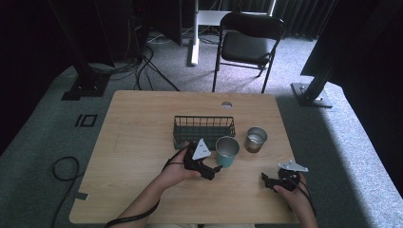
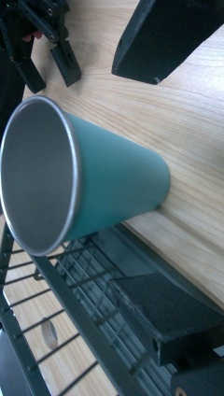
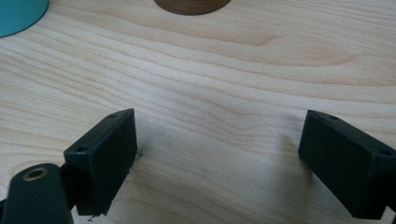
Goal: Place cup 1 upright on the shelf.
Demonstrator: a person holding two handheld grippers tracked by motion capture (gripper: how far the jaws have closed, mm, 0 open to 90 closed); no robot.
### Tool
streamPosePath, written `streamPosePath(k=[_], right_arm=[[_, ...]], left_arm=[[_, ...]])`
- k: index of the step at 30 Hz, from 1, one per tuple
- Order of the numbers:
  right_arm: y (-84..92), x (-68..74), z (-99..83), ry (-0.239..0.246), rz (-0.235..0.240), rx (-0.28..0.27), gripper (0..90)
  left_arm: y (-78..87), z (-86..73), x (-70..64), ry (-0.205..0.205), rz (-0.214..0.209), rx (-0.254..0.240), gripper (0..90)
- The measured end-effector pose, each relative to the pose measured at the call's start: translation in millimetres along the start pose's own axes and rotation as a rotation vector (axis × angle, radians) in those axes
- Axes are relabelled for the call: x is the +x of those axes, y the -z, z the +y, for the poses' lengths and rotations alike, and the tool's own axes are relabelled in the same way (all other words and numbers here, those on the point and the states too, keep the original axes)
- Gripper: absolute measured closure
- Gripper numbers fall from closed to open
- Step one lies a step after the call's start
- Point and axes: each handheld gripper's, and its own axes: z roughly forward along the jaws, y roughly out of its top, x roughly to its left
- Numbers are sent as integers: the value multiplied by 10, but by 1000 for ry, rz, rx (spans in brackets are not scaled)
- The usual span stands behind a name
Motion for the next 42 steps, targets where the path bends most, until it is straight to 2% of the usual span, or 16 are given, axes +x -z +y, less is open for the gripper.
streamPosePath(k=[4,16,24,33,38,39,42], right_arm=[[0,-1,0,0,1,0,111],[0,0,0,-1,0,0,111],[0,0,0,-1,0,0,111],[0,0,0,-1,0,0,111],[0,0,0,-1,0,0,111],[0,0,0,-1,0,0,111],[0,0,0,-1,0,0,111]], left_arm=[[-70,41,9,17,11,-12,25],[-301,98,-59,38,-4,-19,25],[-386,171,-82,68,27,-51,25],[-479,194,-144,59,47,-66,25],[-541,205,-183,81,62,-77,27],[-548,211,-187,95,67,-79,29],[-566,230,-208,117,102,-85,65]])
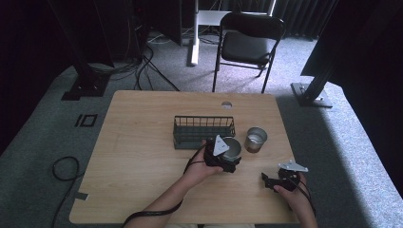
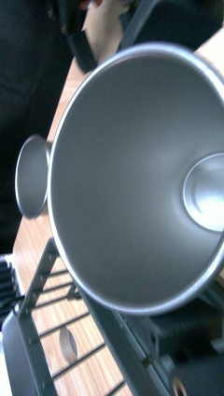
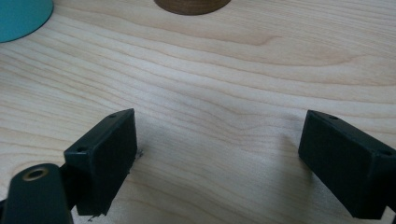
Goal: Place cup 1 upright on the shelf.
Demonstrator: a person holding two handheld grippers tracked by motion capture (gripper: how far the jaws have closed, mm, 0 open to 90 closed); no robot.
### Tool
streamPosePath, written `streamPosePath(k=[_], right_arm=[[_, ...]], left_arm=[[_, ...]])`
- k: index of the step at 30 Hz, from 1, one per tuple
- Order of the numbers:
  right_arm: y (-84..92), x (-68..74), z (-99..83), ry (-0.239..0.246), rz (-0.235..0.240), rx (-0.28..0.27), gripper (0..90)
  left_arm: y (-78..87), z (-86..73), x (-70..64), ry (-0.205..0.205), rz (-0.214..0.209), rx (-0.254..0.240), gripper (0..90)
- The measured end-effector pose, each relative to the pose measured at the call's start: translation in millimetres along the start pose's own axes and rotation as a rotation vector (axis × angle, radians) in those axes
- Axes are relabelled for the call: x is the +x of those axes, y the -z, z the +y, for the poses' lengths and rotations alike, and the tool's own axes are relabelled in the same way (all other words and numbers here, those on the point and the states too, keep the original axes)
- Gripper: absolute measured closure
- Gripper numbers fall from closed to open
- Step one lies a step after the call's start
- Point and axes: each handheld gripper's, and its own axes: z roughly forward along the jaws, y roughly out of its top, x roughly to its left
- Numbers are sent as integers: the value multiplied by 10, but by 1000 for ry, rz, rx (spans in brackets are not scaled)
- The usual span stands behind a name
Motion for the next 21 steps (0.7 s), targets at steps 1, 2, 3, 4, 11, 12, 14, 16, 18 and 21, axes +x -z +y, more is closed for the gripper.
streamPosePath(k=[1,2,3,4,11,12,14,16,18,21], right_arm=[[0,0,0,0,0,0,111],[0,0,0,0,0,0,111],[0,0,0,0,0,0,111],[0,0,0,0,0,0,111],[0,0,0,0,0,0,111],[-1,0,0,0,0,-1,111],[0,0,0,0,0,0,111],[0,0,0,0,0,0,111],[0,0,0,0,0,0,111],[0,0,0,0,0,-1,111]], left_arm=[[-2,7,-4,6,8,2,95],[-6,12,-14,4,14,7,118],[-7,12,-22,4,20,7,120],[-8,8,-32,-2,20,5,124],[44,10,-111,-51,-17,8,133],[55,12,-116,-50,-23,1,134],[77,19,-114,-49,-35,-8,134],[99,30,-107,-50,-40,-19,134],[129,51,-104,-59,-42,-28,135],[176,100,-108,-64,-57,-34,135]])
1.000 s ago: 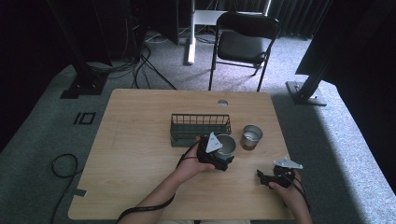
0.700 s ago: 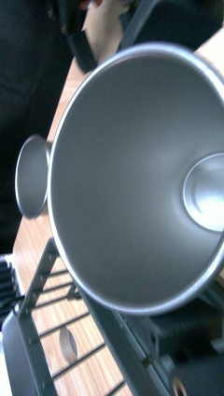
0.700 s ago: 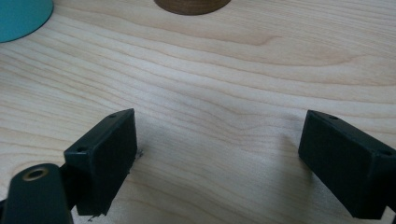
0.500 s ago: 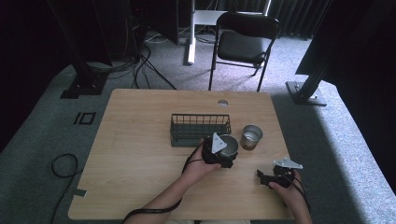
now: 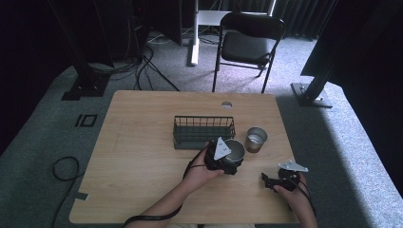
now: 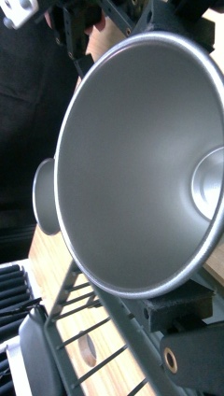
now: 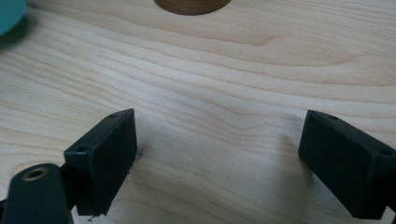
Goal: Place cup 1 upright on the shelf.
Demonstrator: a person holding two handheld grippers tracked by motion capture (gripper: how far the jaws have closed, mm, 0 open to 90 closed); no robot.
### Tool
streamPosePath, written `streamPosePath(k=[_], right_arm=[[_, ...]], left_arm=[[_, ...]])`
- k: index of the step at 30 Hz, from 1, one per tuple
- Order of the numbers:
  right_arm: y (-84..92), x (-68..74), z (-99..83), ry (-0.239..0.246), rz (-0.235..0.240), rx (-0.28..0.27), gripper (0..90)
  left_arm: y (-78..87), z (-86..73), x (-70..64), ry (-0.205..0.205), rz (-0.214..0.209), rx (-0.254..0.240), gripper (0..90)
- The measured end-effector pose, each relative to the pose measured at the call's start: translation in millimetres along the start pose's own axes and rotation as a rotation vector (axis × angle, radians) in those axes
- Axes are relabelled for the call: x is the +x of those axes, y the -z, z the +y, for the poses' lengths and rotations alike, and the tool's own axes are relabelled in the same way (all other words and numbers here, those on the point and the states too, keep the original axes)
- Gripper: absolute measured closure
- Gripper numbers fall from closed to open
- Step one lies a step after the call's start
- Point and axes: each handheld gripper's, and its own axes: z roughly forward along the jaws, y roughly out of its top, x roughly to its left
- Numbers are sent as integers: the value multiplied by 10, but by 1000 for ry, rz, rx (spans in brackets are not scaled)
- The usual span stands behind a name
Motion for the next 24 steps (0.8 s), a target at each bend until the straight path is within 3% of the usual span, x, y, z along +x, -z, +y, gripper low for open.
streamPosePath(k=[11,24], right_arm=[[0,-1,0,1,0,0,111],[0,-1,0,1,0,0,111]], left_arm=[[160,193,-7,-20,-34,-26,135],[377,458,142,-18,-24,-77,136]])
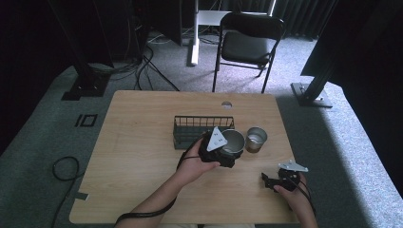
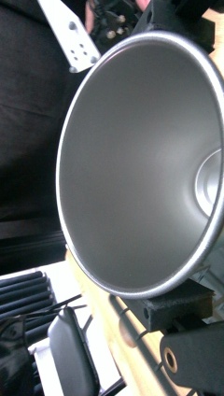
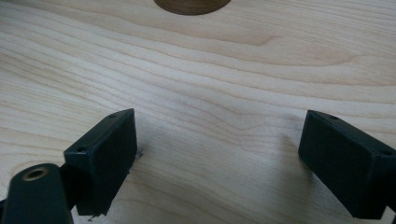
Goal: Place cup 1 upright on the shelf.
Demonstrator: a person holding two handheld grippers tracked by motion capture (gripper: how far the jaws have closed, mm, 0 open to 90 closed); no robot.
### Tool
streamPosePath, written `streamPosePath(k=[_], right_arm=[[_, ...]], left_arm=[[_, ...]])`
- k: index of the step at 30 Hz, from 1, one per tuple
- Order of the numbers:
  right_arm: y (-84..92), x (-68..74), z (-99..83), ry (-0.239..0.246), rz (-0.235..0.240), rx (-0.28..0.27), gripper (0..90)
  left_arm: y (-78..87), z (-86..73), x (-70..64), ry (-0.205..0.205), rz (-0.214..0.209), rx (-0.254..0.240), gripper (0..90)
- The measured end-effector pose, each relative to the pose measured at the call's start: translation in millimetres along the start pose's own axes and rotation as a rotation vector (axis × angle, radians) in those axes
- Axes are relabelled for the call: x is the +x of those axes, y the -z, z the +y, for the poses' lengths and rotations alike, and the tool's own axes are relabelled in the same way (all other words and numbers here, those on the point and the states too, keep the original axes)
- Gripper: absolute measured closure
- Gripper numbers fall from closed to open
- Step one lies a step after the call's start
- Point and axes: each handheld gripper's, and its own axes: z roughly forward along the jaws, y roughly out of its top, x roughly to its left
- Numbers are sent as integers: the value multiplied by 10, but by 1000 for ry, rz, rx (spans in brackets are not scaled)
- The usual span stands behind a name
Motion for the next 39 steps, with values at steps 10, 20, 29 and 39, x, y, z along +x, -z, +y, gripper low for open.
streamPosePath(k=[10,20,29,39], right_arm=[[0,0,0,0,0,0,111],[0,0,0,0,0,0,111],[0,0,0,0,0,0,111],[-1,0,0,0,0,0,111]], left_arm=[[138,165,129,-4,37,-33,136],[225,201,339,30,105,-54,136],[400,260,661,66,225,-89,136],[526,206,945,129,376,-125,136]])
